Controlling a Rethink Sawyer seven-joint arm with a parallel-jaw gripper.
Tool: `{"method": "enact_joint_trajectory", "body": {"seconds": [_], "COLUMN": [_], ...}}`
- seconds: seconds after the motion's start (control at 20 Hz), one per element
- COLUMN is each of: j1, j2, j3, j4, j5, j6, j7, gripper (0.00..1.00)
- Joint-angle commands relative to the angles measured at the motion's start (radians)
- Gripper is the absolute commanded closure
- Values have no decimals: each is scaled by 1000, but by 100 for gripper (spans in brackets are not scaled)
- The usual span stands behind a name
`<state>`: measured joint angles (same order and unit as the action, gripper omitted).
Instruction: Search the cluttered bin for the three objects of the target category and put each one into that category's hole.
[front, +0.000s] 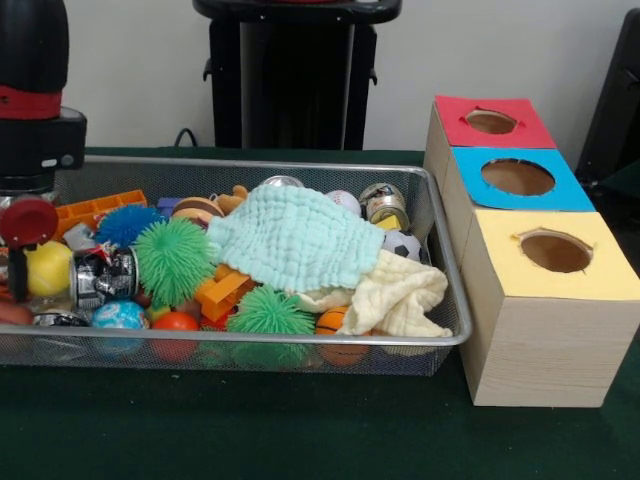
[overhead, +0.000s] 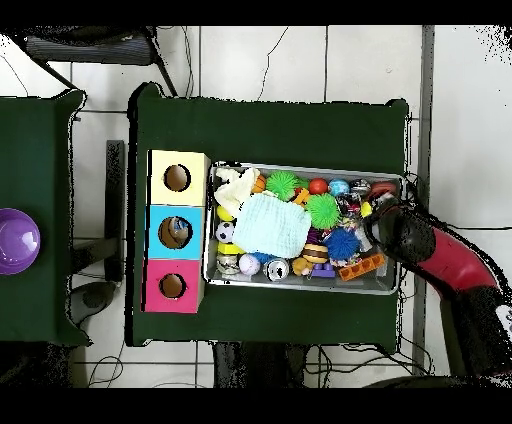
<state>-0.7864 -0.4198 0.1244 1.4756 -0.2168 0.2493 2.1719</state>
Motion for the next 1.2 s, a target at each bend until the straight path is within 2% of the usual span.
{"method": "enact_joint_trajectory", "body": {"seconds": [0.05, 0.55, 0.85, 1.2], "j1": [-34, -51, 1, 18], "j2": [11, 0, -49, -72], "j3": [94, 123, 62, 40], "j4": [148, 219, 251, 274], "j5": [9, 16, 67, 94], "j6": [198, 198, 351, 391], "j7": [-49, -9, 38, 51], "gripper": [100, 100, 100, 100]}}
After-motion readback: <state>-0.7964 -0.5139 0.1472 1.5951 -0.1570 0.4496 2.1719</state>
